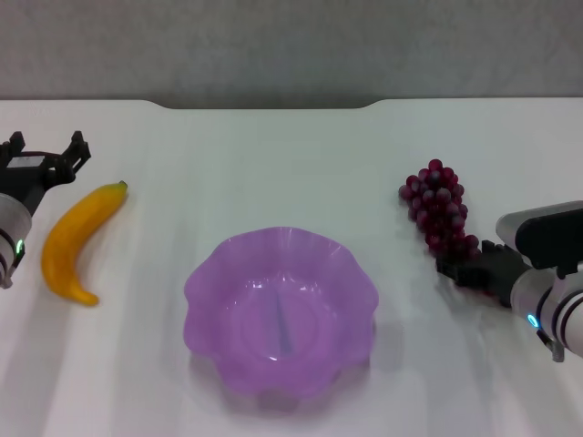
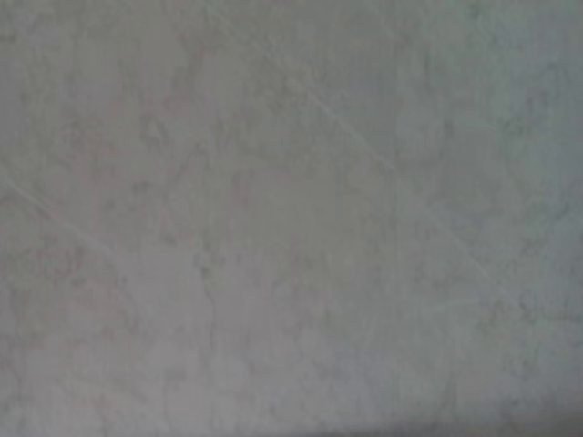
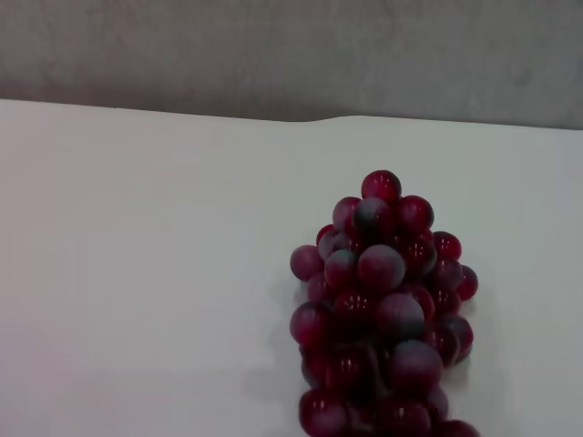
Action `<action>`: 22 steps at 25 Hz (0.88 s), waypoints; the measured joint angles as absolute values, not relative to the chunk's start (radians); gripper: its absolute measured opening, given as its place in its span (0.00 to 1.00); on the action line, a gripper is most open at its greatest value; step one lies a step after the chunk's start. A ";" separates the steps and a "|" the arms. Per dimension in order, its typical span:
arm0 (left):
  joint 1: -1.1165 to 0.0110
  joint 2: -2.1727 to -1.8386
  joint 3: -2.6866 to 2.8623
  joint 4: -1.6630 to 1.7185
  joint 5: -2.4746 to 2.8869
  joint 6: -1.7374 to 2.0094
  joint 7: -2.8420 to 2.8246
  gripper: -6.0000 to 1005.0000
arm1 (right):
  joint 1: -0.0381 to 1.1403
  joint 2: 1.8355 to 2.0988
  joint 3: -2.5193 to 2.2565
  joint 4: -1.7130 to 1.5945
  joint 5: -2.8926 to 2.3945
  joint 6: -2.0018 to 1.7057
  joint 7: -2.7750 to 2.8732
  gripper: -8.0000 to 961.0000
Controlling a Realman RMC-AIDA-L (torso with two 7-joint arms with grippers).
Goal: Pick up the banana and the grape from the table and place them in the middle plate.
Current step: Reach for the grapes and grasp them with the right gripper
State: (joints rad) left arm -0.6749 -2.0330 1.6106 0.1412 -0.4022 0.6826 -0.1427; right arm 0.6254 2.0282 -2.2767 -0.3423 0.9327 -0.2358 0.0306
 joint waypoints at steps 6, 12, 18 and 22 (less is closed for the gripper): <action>-0.675 -2.035 1.611 0.143 -0.402 0.683 -0.143 0.87 | 0.627 2.027 -2.281 -0.342 0.932 -0.233 0.032 0.73; -0.672 -2.036 1.611 0.143 -0.402 0.683 -0.143 0.87 | 0.626 2.026 -2.284 -0.335 0.928 -0.221 0.032 0.67; -0.672 -2.036 1.611 0.141 -0.401 0.683 -0.143 0.87 | 0.625 2.026 -2.284 -0.332 0.931 -0.224 0.032 0.60; -0.672 -2.036 1.611 0.141 -0.401 0.683 -0.143 0.87 | 0.627 2.026 -2.284 -0.331 0.929 -0.225 0.032 0.55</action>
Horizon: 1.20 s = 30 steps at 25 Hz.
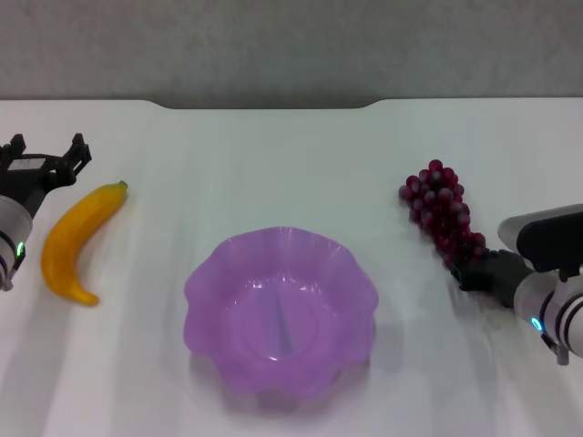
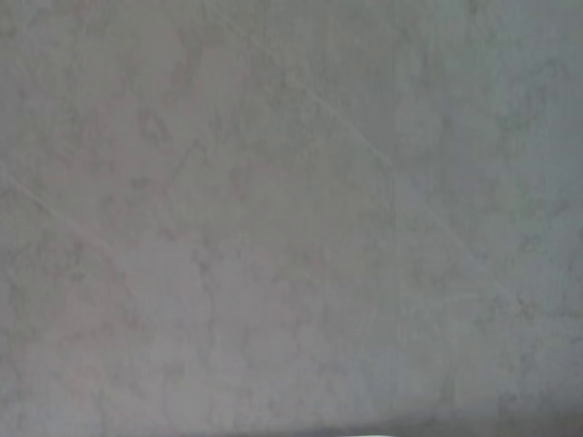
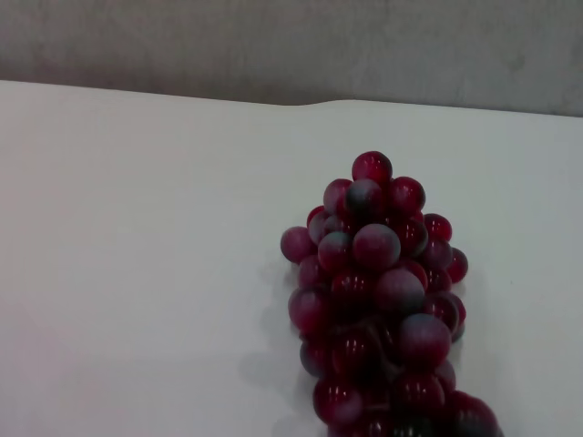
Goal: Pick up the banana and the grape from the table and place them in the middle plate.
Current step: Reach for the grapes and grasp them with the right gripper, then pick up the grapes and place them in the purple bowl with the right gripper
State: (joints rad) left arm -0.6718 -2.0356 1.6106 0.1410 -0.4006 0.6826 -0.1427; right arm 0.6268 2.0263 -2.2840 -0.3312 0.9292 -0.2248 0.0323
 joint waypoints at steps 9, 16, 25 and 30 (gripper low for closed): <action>-0.670 -2.036 1.611 0.141 -0.400 0.683 -0.143 0.86 | 0.625 2.028 -2.344 -0.331 0.923 -0.304 0.025 0.37; -0.671 -2.036 1.611 0.141 -0.400 0.683 -0.143 0.86 | 0.624 2.028 -2.345 -0.331 0.921 -0.319 0.024 0.34; -0.672 -2.036 1.611 0.141 -0.401 0.683 -0.143 0.86 | 0.621 2.028 -2.364 -0.331 0.922 -0.344 0.024 0.33; -0.672 -2.036 1.611 0.141 -0.403 0.683 -0.143 0.86 | 0.591 2.030 -2.411 -0.338 0.927 -0.456 0.023 0.33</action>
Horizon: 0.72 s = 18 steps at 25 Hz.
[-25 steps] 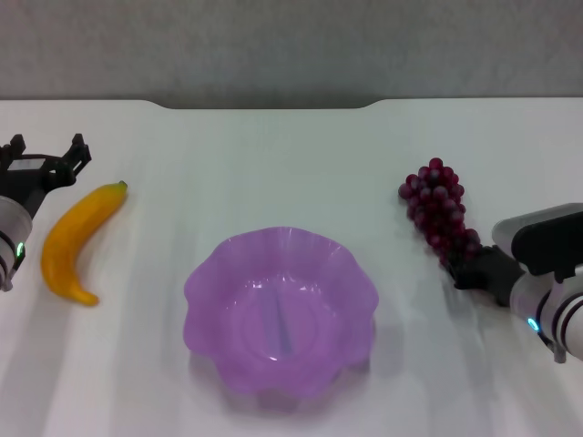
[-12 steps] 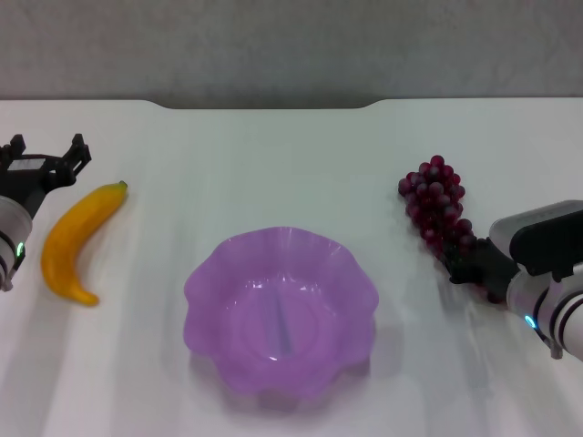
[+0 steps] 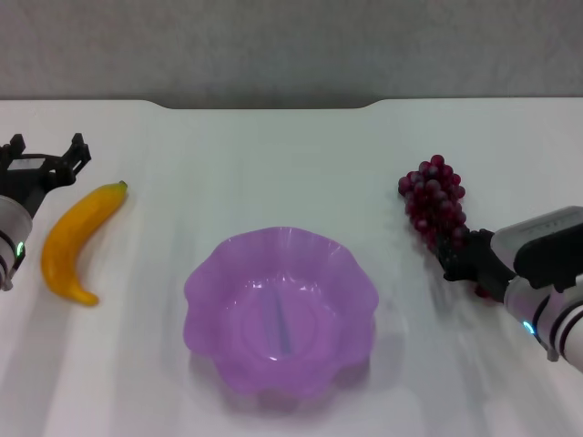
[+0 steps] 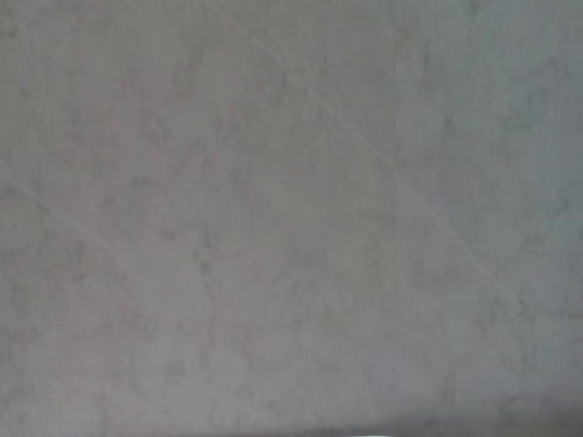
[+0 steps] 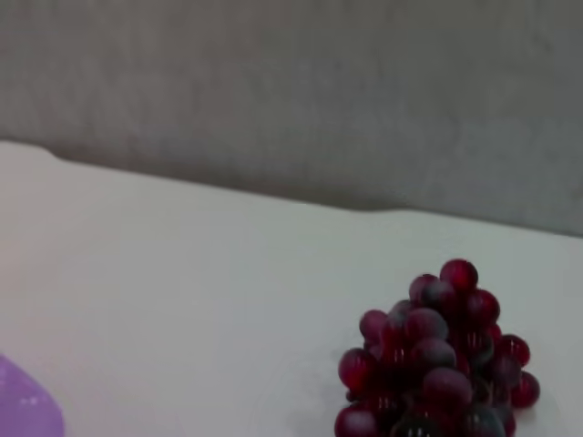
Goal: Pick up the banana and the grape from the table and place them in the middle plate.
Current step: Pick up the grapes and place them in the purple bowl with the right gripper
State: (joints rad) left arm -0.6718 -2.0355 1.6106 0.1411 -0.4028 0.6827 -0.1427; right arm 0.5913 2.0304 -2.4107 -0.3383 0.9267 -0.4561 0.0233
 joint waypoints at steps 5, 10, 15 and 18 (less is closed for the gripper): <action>-0.671 -2.036 1.611 0.141 -0.403 0.683 -0.143 0.86 | 0.591 2.031 -2.414 -0.337 0.925 -0.468 0.023 0.33; -0.671 -2.036 1.611 0.141 -0.404 0.683 -0.143 0.86 | 0.576 2.031 -2.453 -0.332 0.923 -0.556 0.023 0.32; -0.671 -2.035 1.611 0.141 -0.405 0.683 -0.143 0.86 | 0.574 2.030 -2.502 -0.331 0.921 -0.604 0.022 0.32; -0.668 -2.036 1.611 0.141 -0.405 0.683 -0.143 0.86 | 0.574 2.030 -2.542 -0.333 0.920 -0.658 0.020 0.32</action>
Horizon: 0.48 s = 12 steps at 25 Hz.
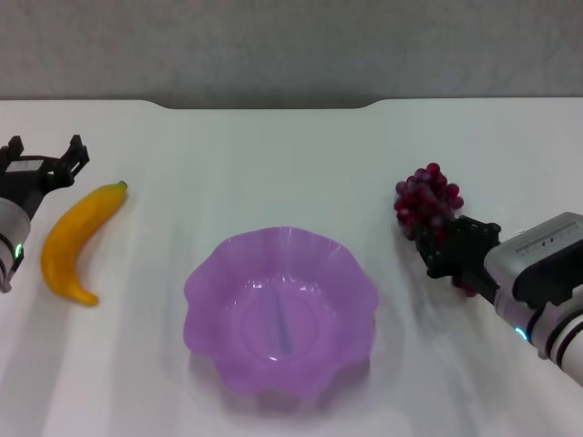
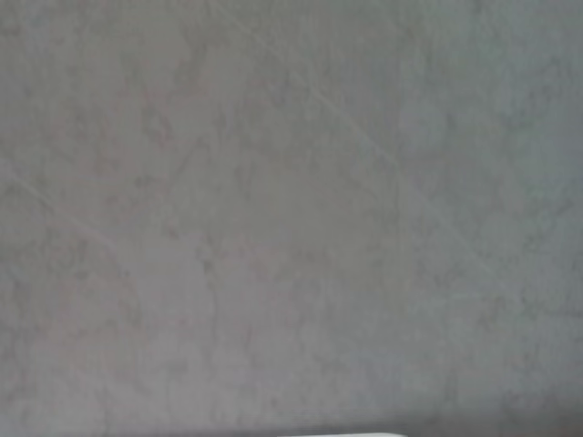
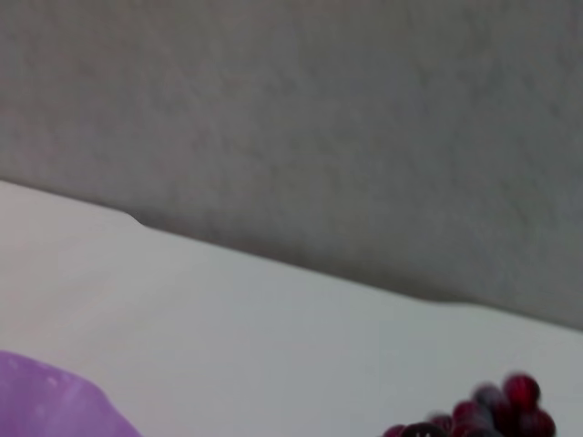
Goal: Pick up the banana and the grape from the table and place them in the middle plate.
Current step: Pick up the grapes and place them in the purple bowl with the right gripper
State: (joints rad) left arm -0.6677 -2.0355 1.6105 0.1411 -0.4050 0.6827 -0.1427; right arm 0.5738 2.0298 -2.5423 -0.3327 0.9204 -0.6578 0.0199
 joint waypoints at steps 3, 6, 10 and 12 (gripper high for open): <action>-0.663 -2.036 1.611 0.141 -0.405 0.683 -0.143 0.86 | 0.572 2.030 -2.551 -0.339 0.920 -0.702 0.006 0.32; -0.656 -2.036 1.611 0.140 -0.405 0.683 -0.143 0.86 | 0.564 2.029 -2.550 -0.342 0.922 -0.739 -0.009 0.32; -0.653 -2.035 1.611 0.140 -0.405 0.683 -0.143 0.86 | 0.557 2.028 -2.544 -0.344 0.927 -0.765 -0.021 0.32; -0.652 -2.035 1.611 0.140 -0.406 0.683 -0.143 0.86 | 0.557 2.027 -2.543 -0.346 0.927 -0.781 -0.021 0.32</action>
